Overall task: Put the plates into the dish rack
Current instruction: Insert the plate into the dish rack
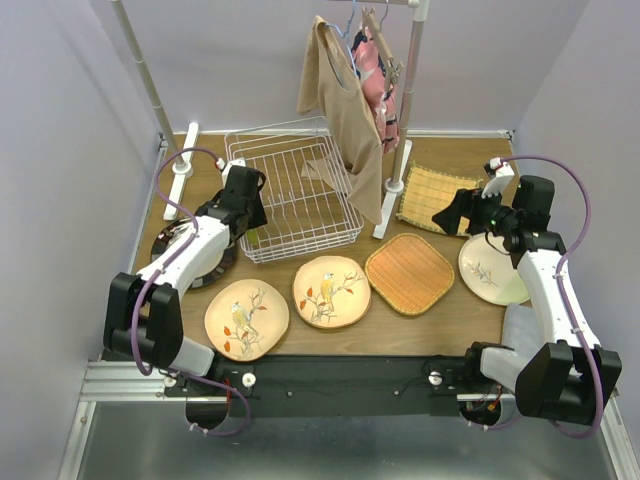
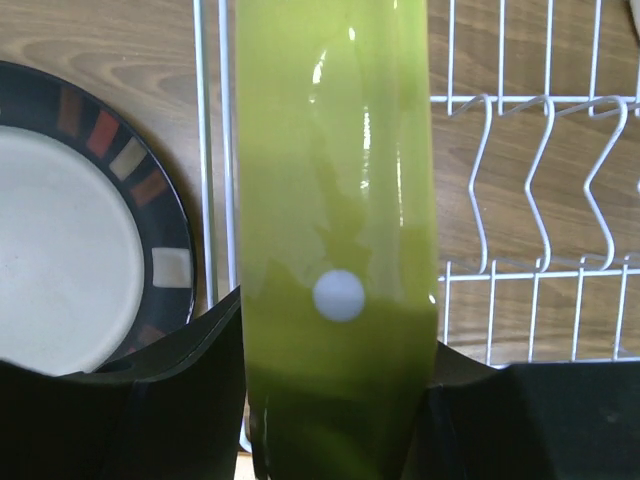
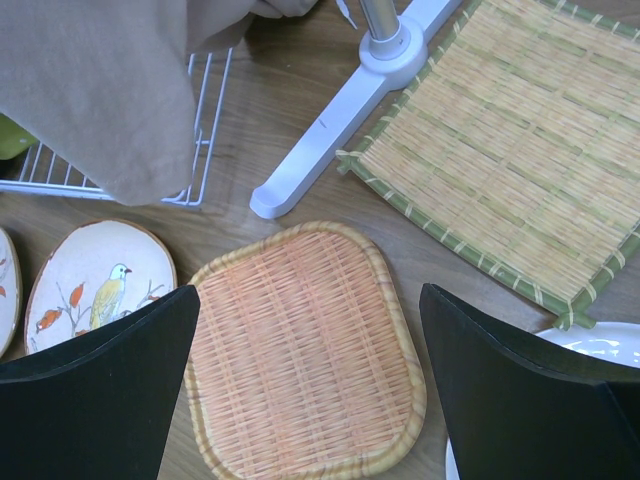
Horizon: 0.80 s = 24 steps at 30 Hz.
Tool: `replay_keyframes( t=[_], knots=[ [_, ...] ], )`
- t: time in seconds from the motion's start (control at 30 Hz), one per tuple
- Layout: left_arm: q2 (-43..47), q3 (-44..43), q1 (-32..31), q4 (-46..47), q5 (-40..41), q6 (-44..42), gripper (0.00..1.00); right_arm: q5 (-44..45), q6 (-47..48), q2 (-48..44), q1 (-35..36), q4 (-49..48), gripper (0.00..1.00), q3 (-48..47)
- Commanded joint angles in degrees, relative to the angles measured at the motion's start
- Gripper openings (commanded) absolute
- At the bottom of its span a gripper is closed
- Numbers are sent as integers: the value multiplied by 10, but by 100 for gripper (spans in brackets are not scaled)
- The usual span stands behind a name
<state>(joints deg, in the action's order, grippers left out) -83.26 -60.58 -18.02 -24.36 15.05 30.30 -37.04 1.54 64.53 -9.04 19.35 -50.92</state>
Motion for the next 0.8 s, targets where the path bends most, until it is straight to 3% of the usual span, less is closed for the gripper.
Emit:
replay_keyframes(
  t=[0.0, 0.33, 0.4, 0.77],
  knots=[
    [-1, 17, -2, -37, -36, 31, 51, -1, 0, -6, -5, -9, 100, 7],
    [38, -37, 16, -81, 33, 10, 53, -3, 1, -5, -5, -9, 100, 8],
    [43, -44, 23, -83, 36, 5, 60, -2, 0, -5, -5, -9, 100, 7],
    [54, -74, 33, -85, 5, -17, 60, -6, 3, -6, -5, -9, 100, 9]
  ],
)
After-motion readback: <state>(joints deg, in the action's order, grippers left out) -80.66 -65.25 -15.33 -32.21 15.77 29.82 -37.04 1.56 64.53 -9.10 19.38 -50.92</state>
